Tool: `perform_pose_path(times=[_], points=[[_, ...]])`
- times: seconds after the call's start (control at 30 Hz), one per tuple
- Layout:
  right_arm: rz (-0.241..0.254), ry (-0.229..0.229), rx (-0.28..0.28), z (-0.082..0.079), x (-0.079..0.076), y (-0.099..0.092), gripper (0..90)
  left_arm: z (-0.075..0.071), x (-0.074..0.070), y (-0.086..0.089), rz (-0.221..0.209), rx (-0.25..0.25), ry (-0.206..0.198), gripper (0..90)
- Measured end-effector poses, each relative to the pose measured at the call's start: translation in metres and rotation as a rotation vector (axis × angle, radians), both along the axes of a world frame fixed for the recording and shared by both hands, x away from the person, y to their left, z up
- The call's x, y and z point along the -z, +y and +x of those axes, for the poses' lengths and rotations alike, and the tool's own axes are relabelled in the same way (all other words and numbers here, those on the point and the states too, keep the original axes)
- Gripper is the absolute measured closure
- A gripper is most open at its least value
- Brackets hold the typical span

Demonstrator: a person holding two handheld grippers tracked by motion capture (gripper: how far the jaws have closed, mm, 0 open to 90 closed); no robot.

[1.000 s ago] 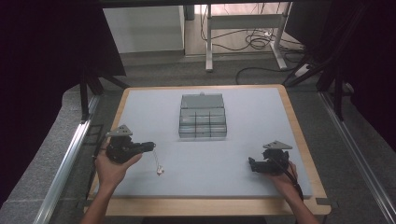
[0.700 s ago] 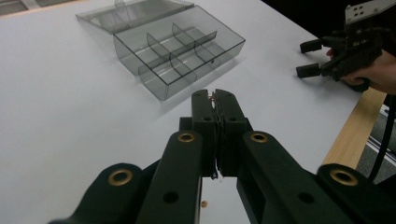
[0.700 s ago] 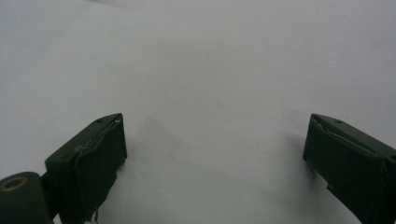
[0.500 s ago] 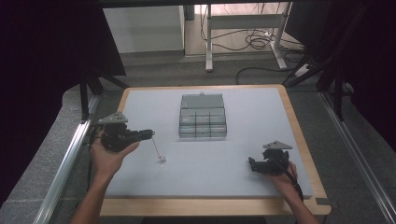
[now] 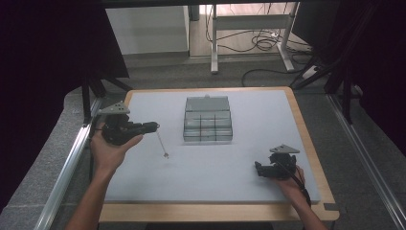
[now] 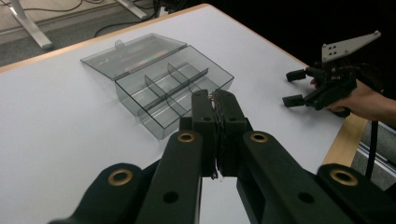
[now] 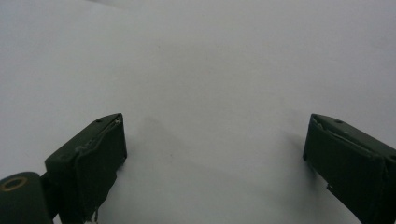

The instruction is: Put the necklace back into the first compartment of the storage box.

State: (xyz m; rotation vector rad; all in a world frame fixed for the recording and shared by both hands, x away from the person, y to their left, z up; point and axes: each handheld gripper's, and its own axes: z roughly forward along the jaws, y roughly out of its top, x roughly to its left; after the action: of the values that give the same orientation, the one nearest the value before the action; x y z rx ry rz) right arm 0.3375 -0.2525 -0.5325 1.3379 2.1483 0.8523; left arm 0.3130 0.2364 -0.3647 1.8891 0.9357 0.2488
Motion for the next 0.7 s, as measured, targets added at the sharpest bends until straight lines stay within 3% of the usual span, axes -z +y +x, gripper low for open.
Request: perform_pose_path(times=[0.7], points=[[0.000, -0.001, 0.000, 0.000, 0.000, 0.000, 5.7, 0.017, -0.027, -0.008, 0.010, -0.006, -0.012, 88.8]])
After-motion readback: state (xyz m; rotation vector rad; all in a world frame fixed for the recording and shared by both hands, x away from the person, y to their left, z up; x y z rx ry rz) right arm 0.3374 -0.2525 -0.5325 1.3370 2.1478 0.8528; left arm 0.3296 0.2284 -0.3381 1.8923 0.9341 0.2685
